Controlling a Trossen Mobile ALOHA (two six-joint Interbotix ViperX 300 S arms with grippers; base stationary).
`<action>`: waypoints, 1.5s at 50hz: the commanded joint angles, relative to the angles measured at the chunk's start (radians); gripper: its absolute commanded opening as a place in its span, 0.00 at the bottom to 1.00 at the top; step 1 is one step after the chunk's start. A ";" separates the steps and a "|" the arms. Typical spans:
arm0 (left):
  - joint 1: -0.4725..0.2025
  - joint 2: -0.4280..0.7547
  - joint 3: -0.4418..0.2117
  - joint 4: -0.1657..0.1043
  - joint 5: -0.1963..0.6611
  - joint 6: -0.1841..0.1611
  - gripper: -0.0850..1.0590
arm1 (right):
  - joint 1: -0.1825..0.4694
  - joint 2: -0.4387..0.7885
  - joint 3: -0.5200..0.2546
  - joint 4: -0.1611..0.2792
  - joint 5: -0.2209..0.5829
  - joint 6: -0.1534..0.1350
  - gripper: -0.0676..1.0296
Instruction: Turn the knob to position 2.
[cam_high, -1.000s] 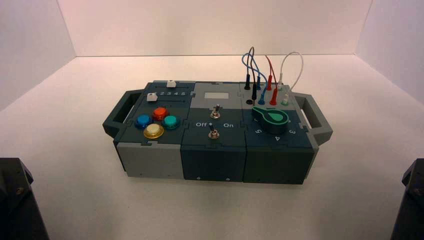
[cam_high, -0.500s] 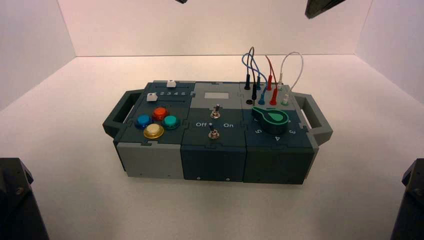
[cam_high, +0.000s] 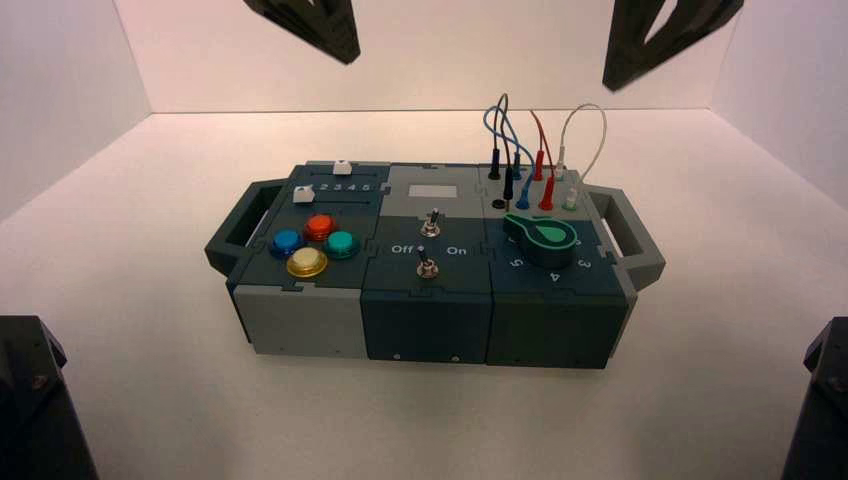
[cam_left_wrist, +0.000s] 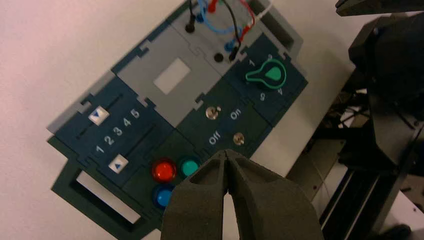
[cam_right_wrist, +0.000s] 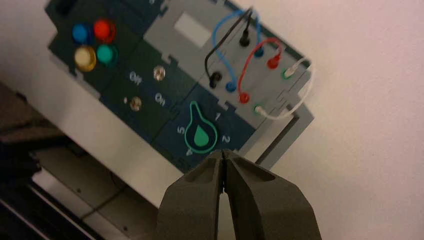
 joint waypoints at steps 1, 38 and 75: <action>-0.002 0.008 -0.021 0.003 0.008 0.005 0.05 | 0.043 0.035 -0.012 0.003 0.005 -0.023 0.04; 0.000 0.021 -0.044 0.005 0.008 0.008 0.05 | 0.124 0.290 -0.006 -0.002 -0.170 -0.046 0.04; 0.034 -0.018 -0.040 0.005 0.029 0.002 0.05 | 0.166 0.463 -0.038 0.018 -0.291 -0.041 0.04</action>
